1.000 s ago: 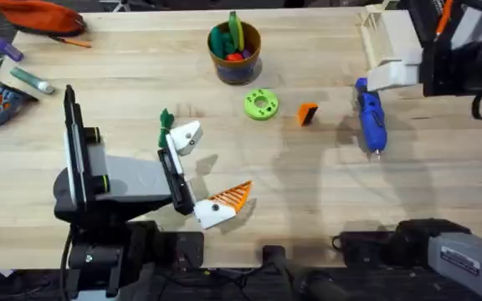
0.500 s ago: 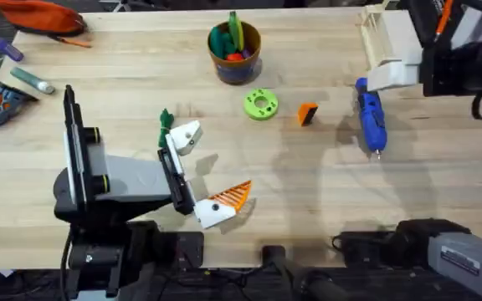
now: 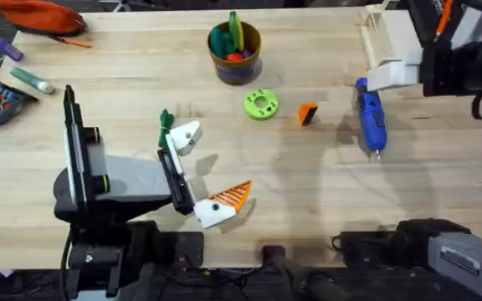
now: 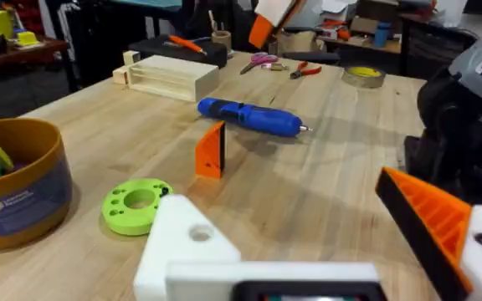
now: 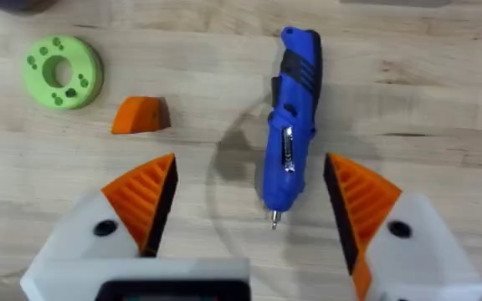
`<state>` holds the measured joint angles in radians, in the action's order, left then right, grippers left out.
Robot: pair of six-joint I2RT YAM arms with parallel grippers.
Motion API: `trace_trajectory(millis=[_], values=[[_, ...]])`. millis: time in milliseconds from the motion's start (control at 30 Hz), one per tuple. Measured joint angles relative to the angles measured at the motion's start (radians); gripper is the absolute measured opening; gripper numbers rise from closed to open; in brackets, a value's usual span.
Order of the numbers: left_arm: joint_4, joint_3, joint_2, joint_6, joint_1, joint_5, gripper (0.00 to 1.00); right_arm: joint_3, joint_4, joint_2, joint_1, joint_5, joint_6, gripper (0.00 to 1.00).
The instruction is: Pick up the gripper from the table and insert it into the empty holder that is missing its gripper. Then pick up a screw, insert it into the mounting hole, and use the screwdriver to tighten it. Finally, clean up the table by picking up the vegetable and placing it into the bucket.
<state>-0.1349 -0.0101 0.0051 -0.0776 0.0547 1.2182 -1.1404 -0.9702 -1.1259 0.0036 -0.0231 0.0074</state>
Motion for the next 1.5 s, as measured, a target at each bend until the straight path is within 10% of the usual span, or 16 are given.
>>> trace_trajectory(millis=[633,1033,1500], values=[[0.0,0.0,0.0,0.0,0.0,0.0,0.985,-0.038,-0.076,-0.018,0.149,0.02,0.074,0.992],[0.0,0.0,0.0,0.001,0.0,-0.003,0.986,-0.222,-0.171,-0.268,0.344,0.065,0.155,0.993],[0.0,0.0,0.0,0.003,0.0,-0.003,0.987,-0.222,-0.11,-0.52,0.367,0.072,0.214,0.992]])
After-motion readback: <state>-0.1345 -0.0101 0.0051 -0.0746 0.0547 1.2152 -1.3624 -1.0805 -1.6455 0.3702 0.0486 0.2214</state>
